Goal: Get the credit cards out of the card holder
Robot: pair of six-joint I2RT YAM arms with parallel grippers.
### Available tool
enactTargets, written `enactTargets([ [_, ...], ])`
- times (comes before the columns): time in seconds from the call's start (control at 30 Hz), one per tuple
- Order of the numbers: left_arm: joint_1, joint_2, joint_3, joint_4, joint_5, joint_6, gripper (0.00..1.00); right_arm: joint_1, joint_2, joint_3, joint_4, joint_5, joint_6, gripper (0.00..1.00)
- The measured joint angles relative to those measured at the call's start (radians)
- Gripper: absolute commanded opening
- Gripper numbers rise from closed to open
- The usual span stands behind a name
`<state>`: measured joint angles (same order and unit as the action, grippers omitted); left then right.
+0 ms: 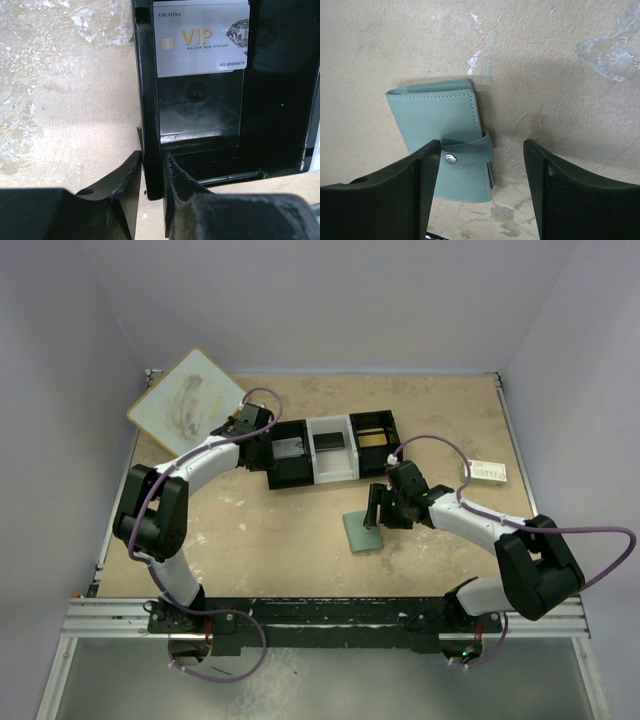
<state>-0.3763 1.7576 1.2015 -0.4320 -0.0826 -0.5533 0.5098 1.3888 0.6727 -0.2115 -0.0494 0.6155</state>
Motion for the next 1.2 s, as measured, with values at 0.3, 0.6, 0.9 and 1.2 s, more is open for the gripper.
enactTargets([
  [0.3,0.000,0.004,0.001,0.005,0.013,0.061,0.18,0.007,0.000,0.000,0.000,-0.049,-0.035,0.68],
  [0.6,0.000,0.008,0.005,0.014,0.034,0.114,0.17,0.048,0.001,0.032,-0.031,-0.014,-0.043,0.62],
  [0.9,0.000,0.017,0.006,0.022,0.028,0.094,0.17,0.106,0.046,0.072,-0.068,0.046,-0.037,0.62],
  [1.2,-0.001,0.008,-0.021,0.051,0.014,0.040,0.18,0.158,0.078,0.109,-0.114,0.132,0.010,0.52],
])
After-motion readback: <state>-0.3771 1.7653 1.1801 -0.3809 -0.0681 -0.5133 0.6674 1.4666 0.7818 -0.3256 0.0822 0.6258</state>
